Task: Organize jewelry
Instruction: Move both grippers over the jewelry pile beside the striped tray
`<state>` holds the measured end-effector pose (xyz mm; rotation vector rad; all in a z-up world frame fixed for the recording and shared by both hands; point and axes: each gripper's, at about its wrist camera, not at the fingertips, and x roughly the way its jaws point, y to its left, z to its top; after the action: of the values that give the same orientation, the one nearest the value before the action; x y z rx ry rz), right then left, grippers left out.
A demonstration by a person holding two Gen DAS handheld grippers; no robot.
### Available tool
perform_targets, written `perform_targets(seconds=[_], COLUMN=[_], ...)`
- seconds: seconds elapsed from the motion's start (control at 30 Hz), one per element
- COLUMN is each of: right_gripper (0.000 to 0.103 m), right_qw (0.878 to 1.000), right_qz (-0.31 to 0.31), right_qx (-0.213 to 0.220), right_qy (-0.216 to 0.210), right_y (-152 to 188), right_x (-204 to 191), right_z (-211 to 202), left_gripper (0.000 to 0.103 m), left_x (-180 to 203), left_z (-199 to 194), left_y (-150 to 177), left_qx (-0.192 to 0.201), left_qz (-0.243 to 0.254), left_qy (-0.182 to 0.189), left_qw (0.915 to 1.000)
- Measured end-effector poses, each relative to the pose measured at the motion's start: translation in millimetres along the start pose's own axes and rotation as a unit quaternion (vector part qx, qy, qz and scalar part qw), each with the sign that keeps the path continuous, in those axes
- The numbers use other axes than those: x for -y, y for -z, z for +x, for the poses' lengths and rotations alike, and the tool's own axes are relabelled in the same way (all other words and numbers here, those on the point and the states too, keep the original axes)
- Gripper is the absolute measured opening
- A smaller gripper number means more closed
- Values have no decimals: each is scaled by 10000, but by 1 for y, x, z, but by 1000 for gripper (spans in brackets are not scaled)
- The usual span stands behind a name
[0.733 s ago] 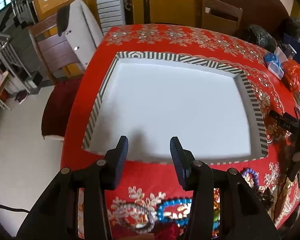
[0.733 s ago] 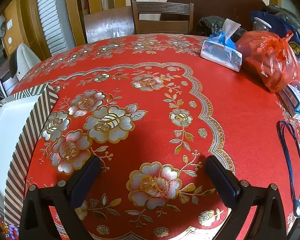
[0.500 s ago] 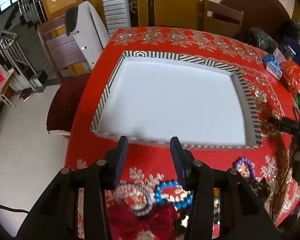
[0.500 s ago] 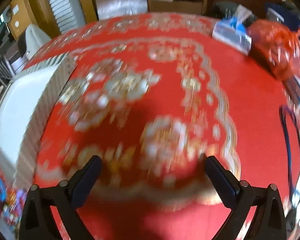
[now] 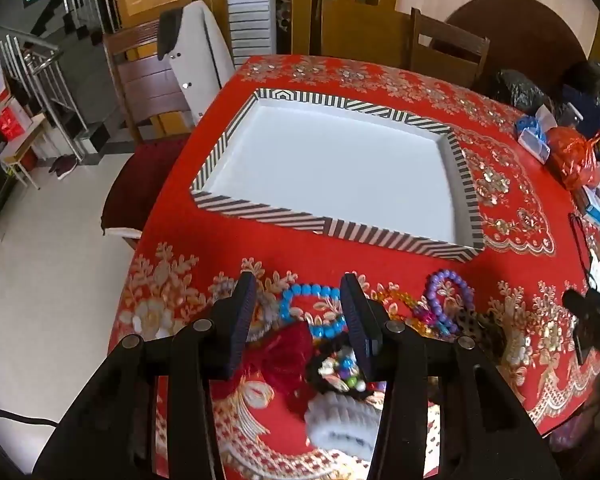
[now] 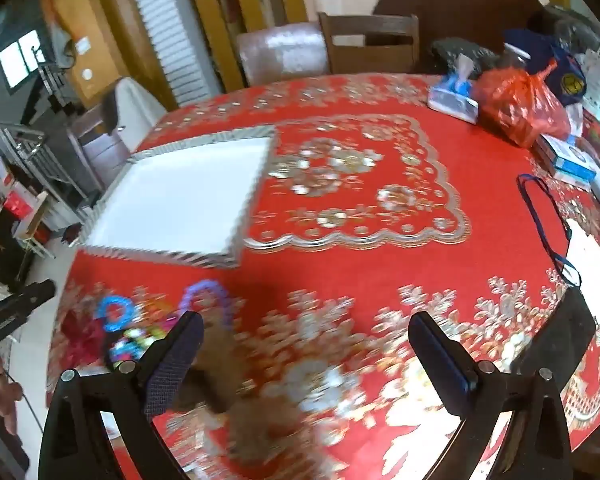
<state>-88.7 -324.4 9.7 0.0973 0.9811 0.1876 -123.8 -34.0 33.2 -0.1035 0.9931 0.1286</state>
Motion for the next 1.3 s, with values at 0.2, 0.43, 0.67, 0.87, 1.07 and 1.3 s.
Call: perform_targets(seconds=[0.2, 0.43, 0.67, 0.87, 1.07, 1.3], right_gripper=[102, 102, 102, 102, 102, 102], right_qw=[9995, 9970, 9961, 9960, 9956, 9949], right_qz=[-242, -635, -770, -802, -834, -857], right_qx=[182, 413, 399, 380, 428, 536], right_qy=[-111, -128, -138, -105, -16, 26], right_y=[6, 6, 7, 8, 6, 1], right_x=[-41, -76, -96, -103, -108, -111], right_z=[-13, -24, -23, -23, -25, -28], left_gripper=[43, 43, 43, 43, 43, 43], left_x=[1, -2, -10, -19, -15, -12], left_z=[-20, -34, -34, -32, -40, -43], left_y=[13, 18, 15, 11, 19, 16], left_qx=[158, 298, 283, 289, 340, 380], left_qz=[-31, -83, -105, -159, -220, -175], left_qy=[-103, -158, -158, -168, -117, -101], left_qw=[9998, 9994, 9994, 9993, 9991, 9991])
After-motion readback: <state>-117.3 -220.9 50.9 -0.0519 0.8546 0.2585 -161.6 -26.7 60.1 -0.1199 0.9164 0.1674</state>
